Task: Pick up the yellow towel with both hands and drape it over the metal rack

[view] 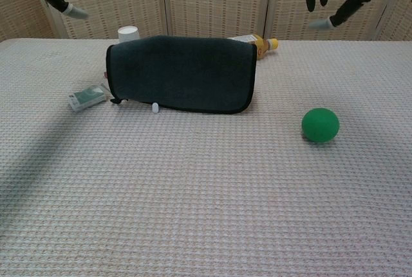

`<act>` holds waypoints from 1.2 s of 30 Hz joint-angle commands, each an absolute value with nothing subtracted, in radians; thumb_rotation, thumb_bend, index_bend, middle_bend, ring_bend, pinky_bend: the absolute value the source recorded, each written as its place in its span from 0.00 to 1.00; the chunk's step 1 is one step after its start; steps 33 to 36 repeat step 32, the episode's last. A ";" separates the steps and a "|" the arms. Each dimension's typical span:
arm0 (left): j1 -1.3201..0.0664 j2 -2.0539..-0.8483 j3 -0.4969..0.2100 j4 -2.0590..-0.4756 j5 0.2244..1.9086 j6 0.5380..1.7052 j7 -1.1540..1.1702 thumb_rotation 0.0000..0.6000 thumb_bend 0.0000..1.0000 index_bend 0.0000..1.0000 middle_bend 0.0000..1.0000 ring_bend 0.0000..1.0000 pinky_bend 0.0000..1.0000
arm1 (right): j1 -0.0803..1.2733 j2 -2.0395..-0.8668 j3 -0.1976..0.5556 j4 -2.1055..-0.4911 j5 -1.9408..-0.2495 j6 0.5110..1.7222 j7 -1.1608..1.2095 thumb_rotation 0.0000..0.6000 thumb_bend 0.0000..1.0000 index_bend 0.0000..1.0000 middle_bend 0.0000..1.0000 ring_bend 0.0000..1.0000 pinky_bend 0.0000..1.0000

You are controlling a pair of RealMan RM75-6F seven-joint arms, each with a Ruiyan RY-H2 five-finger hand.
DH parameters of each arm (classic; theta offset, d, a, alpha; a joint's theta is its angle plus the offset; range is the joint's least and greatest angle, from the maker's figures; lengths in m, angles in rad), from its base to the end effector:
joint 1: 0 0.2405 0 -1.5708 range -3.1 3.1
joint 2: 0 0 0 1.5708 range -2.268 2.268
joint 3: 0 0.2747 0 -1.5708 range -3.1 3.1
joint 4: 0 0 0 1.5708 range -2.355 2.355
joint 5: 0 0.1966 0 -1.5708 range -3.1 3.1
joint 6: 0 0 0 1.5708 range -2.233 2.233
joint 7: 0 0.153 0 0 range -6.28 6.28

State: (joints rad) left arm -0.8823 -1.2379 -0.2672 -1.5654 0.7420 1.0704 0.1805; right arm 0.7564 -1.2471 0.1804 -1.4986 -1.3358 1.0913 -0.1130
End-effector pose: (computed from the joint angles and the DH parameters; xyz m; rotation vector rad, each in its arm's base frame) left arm -0.1517 0.4341 0.1401 -1.4224 -1.0411 -1.0769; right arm -0.1574 -0.3923 0.1201 1.7936 -0.6371 1.0892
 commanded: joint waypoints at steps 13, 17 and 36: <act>-0.490 -1.127 -0.041 -1.850 1.054 1.521 0.261 1.00 0.24 0.17 0.23 0.16 0.37 | 0.404 -1.079 -0.032 -1.641 -1.482 1.365 -0.013 1.00 0.26 0.14 0.21 0.17 0.31; -0.394 -1.162 0.019 -1.822 1.155 1.628 0.278 1.00 0.24 0.17 0.23 0.16 0.35 | 0.338 -1.087 -0.056 -1.606 -1.493 1.410 0.032 1.00 0.26 0.13 0.19 0.16 0.28; -0.194 -1.237 0.077 -1.794 1.330 1.755 0.318 1.00 0.24 0.18 0.23 0.16 0.34 | 0.185 -1.128 -0.058 -1.563 -1.449 1.469 0.090 1.00 0.26 0.13 0.18 0.16 0.28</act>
